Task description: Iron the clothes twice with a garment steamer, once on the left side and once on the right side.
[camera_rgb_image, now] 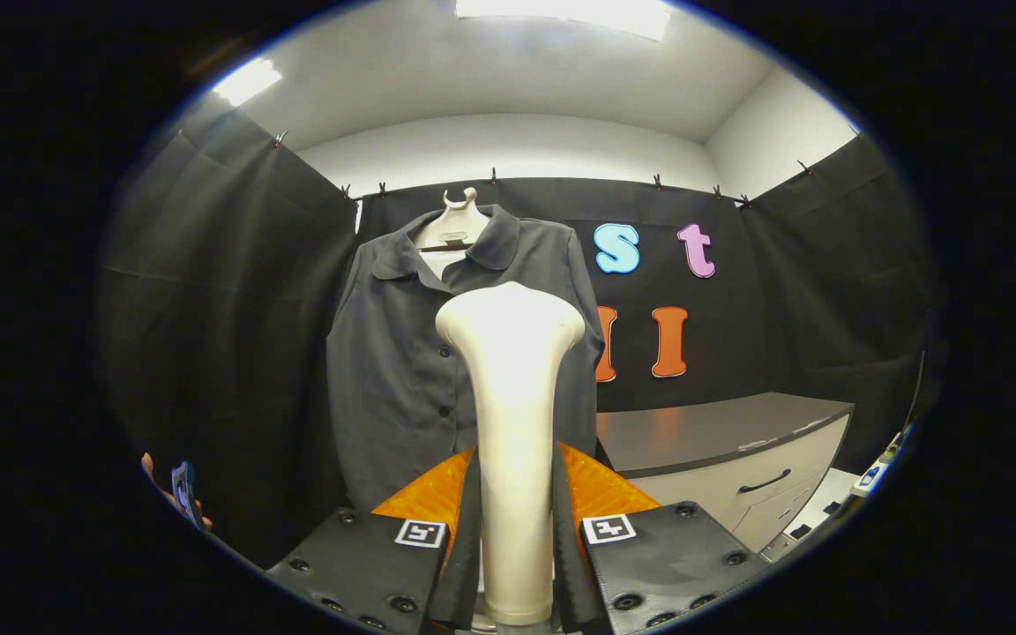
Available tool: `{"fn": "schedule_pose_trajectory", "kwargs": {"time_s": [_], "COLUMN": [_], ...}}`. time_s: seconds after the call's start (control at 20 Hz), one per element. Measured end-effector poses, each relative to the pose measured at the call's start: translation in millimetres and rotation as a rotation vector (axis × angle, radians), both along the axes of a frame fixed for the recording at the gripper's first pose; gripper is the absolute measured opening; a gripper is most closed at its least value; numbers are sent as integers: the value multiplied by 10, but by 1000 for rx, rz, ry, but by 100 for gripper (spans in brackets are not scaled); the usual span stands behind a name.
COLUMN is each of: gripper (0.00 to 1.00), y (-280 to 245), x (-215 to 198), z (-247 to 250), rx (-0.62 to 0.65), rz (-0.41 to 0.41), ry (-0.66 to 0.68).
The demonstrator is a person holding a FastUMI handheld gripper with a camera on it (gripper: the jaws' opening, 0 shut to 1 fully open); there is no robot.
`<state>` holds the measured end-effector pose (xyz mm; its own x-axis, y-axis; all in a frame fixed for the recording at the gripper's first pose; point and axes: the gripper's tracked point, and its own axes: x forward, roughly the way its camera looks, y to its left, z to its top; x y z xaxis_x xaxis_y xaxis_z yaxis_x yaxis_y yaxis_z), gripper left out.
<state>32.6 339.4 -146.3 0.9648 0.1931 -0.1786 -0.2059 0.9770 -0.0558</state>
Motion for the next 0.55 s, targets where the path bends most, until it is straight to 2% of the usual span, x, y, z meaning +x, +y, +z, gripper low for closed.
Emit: {"fn": "schedule_pose_trajectory", "kwargs": {"time_s": [0.55], "gripper": [43], "y": [-73], "x": [56], "z": [17], "rx": [36], "rz": [-15], "ry": [7]}}
